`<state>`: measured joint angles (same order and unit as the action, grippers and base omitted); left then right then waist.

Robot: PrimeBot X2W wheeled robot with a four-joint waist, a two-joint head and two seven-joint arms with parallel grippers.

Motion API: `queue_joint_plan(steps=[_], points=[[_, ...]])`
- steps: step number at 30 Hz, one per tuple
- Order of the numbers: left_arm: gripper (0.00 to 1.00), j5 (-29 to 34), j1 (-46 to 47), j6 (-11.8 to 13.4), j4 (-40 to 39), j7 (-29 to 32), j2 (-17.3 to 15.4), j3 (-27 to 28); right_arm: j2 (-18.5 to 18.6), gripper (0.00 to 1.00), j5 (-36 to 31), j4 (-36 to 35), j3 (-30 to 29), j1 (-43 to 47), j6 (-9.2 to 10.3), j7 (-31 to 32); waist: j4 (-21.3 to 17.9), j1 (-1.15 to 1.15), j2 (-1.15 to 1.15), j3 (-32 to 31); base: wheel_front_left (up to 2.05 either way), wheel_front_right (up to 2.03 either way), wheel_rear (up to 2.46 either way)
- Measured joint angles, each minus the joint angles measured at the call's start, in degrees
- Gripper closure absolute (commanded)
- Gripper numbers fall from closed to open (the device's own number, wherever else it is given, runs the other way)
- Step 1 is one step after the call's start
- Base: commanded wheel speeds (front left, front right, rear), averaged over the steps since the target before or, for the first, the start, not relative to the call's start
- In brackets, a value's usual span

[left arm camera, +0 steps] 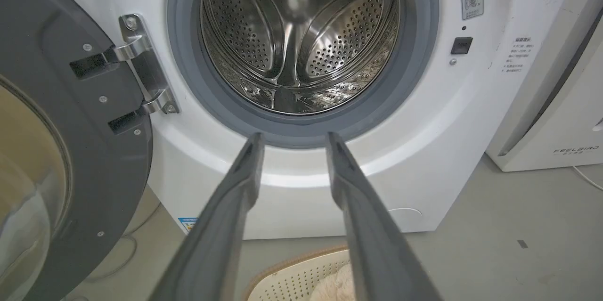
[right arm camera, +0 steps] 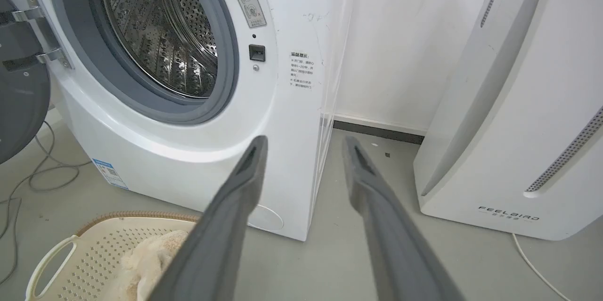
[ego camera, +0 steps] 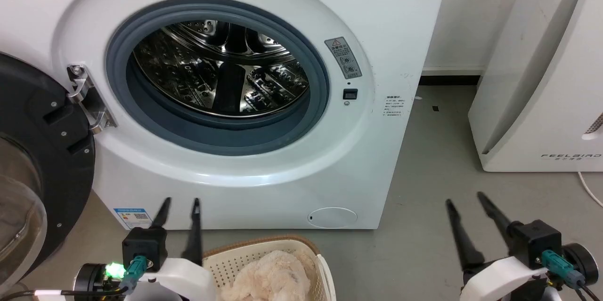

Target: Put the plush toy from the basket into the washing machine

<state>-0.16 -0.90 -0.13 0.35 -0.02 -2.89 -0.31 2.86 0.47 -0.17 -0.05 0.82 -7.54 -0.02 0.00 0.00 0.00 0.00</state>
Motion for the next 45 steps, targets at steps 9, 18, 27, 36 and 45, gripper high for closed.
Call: queue_joint_plan(steps=[9,18,27,36,45], points=[[0.00,-0.01,-0.02,-0.01,0.52,-0.59,0.01,-0.52,0.00,0.00,0.49,0.01,-0.02,0.02,0.00,-0.59,-0.08,0.00,0.00,0.25,0.00,0.00,0.00],[0.00,-0.52,-0.01,-0.04,2.03,-1.63,0.02,-1.18,0.00,0.00,0.63,-0.05,-0.13,0.02,0.00,-1.67,-0.36,0.00,0.00,1.22,0.00,0.00,0.00],[0.00,-1.09,0.49,-0.55,4.54,-2.64,0.02,-2.32,0.00,0.00,0.86,-0.43,-0.45,0.02,0.00,-2.68,-0.73,0.00,0.00,2.91,0.00,0.00,0.00],[0.00,-1.64,2.35,-1.07,8.55,-3.65,0.02,-3.28,0.00,0.00,1.64,-0.68,-0.65,-0.02,0.00,-3.71,-1.43,0.00,0.00,5.08,0.00,0.00,0.00],[0.00,-2.97,4.51,-1.64,13.79,-4.42,-0.02,-4.17,0.00,0.00,1.71,-1.44,-0.42,-0.20,0.00,-4.75,-2.24,0.00,0.00,7.53,0.00,0.00,0.00]])
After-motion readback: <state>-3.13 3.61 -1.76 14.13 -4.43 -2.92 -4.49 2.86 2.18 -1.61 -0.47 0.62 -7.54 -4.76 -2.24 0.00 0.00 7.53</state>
